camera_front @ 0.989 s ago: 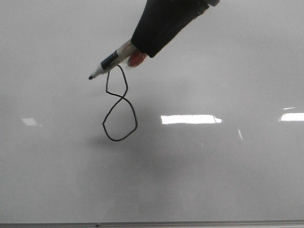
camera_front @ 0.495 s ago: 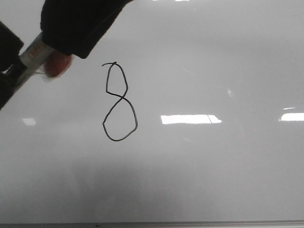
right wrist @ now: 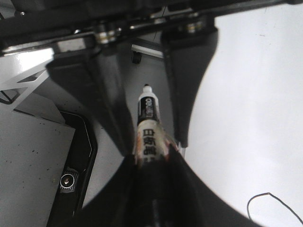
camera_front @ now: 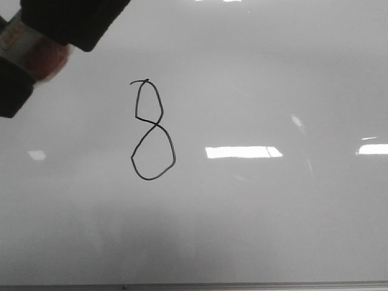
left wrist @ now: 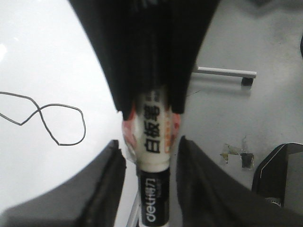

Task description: Write number 8 on whiteboard

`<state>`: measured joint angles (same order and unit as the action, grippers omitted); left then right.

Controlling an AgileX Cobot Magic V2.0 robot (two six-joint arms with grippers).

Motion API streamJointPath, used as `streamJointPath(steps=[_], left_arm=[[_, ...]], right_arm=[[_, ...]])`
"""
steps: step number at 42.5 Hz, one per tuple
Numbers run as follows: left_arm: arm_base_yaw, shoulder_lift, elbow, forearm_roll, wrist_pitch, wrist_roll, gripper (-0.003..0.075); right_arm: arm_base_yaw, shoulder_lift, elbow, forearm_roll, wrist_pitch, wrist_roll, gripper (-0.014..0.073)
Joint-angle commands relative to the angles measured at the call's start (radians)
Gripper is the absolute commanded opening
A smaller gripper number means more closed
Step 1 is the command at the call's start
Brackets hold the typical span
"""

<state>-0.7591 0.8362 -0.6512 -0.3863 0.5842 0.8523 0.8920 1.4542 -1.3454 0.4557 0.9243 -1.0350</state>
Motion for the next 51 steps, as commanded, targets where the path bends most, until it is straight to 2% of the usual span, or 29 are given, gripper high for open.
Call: streamJointPath(steps=[1,5,7,9,12,15,17,19,23,27,32,36,44,51], left_arm=[[-0.009,-0.003,-0.038,-0.016,-0.062,0.000,0.0094],[-0.009,-0.003,-0.038,-0.016,-0.058,0.000,-0.0016],[-0.009,-0.003,-0.038,-0.016,-0.056,0.000,-0.0020],[-0.009,-0.003,-0.038,-0.016,-0.054,-0.002,-0.0021],[-0.009,-0.003,-0.038,-0.016,-0.054,-0.013,-0.0021],[-0.009,0.001,-0.038,-0.016,-0.054,-0.066,-0.0021],[-0.007,0.012,-0.038,-0.009,-0.057,-0.114,-0.0020],[-0.007,0.034,-0.038,0.004,-0.059,-0.156,-0.0020],[0.015,0.100,-0.038,0.044,-0.064,-0.280,-0.0020],[0.089,0.161,-0.038,0.044,-0.066,-0.376,-0.0020],[0.238,0.216,-0.038,0.044,-0.068,-0.537,-0.0020],[0.402,0.242,-0.038,0.044,-0.069,-0.561,-0.0020],[0.710,0.262,-0.038,0.044,-0.113,-0.561,-0.0021],[0.825,0.264,-0.038,0.044,-0.140,-0.557,-0.0021]], right_arm=[[0.002,-0.042,-0.033,0.035,-0.030,-0.010,-0.0058],[0.002,-0.042,-0.033,0.031,-0.029,-0.010,-0.0058],[0.002,-0.042,-0.033,0.028,-0.031,-0.009,-0.0052],[0.002,-0.042,-0.033,0.028,-0.031,-0.005,-0.0008],[0.001,-0.042,-0.033,0.028,-0.035,0.016,0.0160],[0.000,-0.043,-0.033,0.028,-0.045,0.084,0.0419],[-0.006,-0.047,-0.033,0.024,-0.053,0.112,0.0509],[-0.023,-0.057,-0.033,0.014,-0.058,0.116,0.0528],[-0.104,-0.100,-0.033,0.012,-0.065,0.172,0.0528],[-0.199,-0.151,-0.025,0.013,-0.046,0.230,0.0528],[-0.320,-0.242,0.052,0.013,-0.035,0.292,0.0523],[-0.395,-0.330,0.154,0.013,-0.055,0.339,0.0477],[-0.532,-0.583,0.446,0.013,-0.181,0.515,0.0260],[-0.602,-0.808,0.670,0.013,-0.258,0.597,0.0057]])
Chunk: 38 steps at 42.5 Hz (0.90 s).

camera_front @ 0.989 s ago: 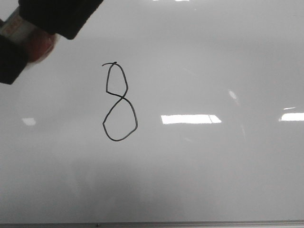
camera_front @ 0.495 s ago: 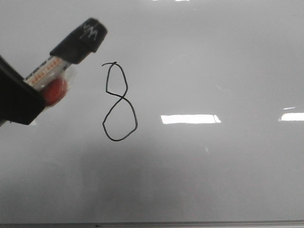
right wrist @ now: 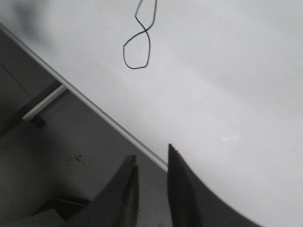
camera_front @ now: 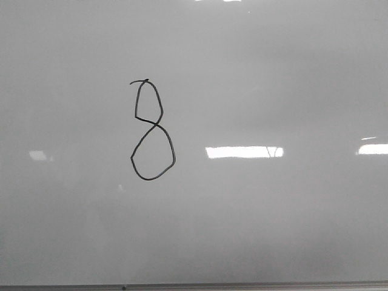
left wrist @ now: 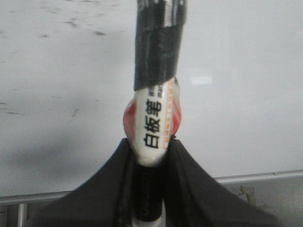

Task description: Write number 8 on whiteboard

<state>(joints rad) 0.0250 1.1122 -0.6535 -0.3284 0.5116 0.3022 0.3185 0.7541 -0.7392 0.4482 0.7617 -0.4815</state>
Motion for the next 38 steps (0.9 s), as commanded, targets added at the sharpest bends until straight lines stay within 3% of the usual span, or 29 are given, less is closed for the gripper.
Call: streamJointPath(steps=[1,5,16,31,38], left_arm=[[0.049,-0.012,-0.035,-0.014,-0.078,-0.007,-0.0021],[0.051,-0.012,-0.035,-0.014,-0.127,-0.007,-0.0021],[0.051,0.035,-0.033,-0.014,-0.266,-0.007,-0.0021],[0.049,0.241,-0.033,-0.024,-0.517,-0.007,-0.0020],[0.049,0.315,-0.068,-0.024,-0.535,-0.007,-0.0017]], right_arm=[[-0.035,-0.134,0.087,0.020,-0.106,0.044,0.0033],[-0.040,-0.249,0.178,0.020,-0.140,0.044,-0.0069],[-0.040,-0.438,0.304,0.008,-0.199,0.039,-0.0069],[-0.040,-0.443,0.329,-0.012,-0.209,0.039,-0.0069],[-0.040,-0.443,0.330,-0.012,-0.210,0.039,-0.0069]])
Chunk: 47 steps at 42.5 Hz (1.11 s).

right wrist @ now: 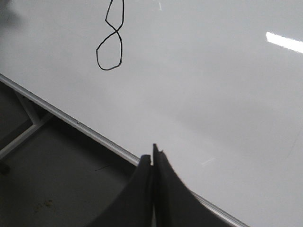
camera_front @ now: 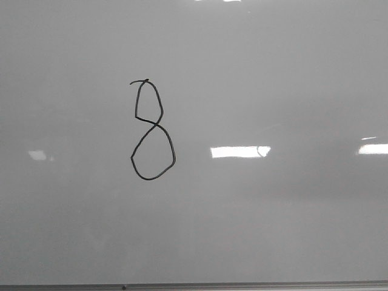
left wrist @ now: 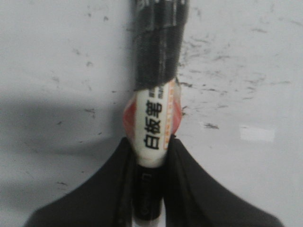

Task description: Write number 8 on whiteboard

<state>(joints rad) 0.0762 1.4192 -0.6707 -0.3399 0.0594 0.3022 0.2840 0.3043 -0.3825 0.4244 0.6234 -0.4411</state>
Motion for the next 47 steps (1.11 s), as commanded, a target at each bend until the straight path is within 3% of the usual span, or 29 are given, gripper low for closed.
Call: streamJointPath(steps=[1,6,16,24,47], left_arm=[[-0.002,0.021,-0.059,-0.012,-0.083,-0.007,-0.0008],[-0.002,0.057,-0.088,-0.012,-0.077,-0.007,0.0071],[-0.002,0.067,-0.095,-0.012,-0.053,-0.007,0.0309],[-0.002,0.037,-0.095,-0.010,-0.029,-0.007,0.0407],[-0.002,-0.429,-0.056,0.064,0.176,-0.007,0.0396]], right_arm=[[-0.005,0.007,-0.026,0.012,-0.072,-0.001,-0.0069],[-0.005,0.007,-0.026,0.012,-0.072,-0.001,-0.0069],[-0.005,0.007,-0.027,0.012,-0.070,-0.001,-0.0069],[-0.005,0.007,-0.027,0.012,-0.070,-0.001,-0.0069],[-0.005,0.007,-0.027,0.012,-0.064,-0.001,-0.0069]])
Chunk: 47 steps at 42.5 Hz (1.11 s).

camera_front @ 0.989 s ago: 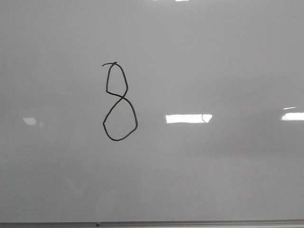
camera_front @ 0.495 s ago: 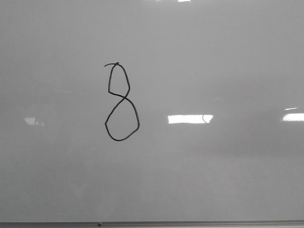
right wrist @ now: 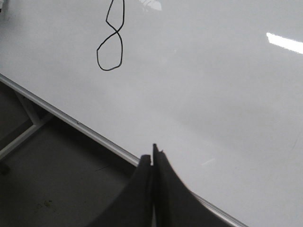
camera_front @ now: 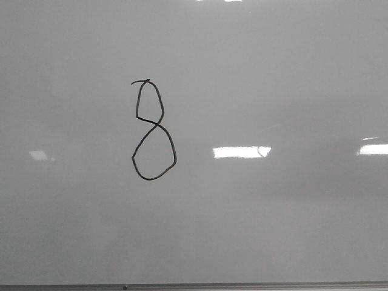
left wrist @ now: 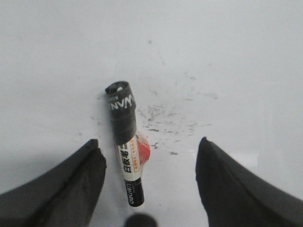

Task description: Write number 8 on whiteboard

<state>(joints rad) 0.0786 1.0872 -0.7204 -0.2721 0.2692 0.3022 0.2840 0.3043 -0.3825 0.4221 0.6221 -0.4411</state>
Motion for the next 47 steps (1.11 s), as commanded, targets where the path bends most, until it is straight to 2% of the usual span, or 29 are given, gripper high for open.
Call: streamJointPath(steps=[1,15,30,47], left_arm=[[-0.004,-0.126,0.002,-0.004,-0.031,-0.007,0.0376],[-0.004,-0.491,0.209,-0.004,0.006,-0.007,-0.0023],[-0.004,-0.816,0.242,-0.008,0.044,-0.007,-0.0021],[-0.004,-0.853,0.242,-0.008,0.044,-0.007,-0.0021]], right_arm=[[-0.005,0.007,-0.027,0.015,-0.060,-0.001,-0.0069],[-0.005,0.007,-0.027,0.015,-0.056,-0.001,-0.0069],[-0.005,0.007,-0.027,0.015,-0.055,-0.001,-0.0069],[-0.005,0.007,-0.027,0.015,-0.054,-0.001,-0.0069]])
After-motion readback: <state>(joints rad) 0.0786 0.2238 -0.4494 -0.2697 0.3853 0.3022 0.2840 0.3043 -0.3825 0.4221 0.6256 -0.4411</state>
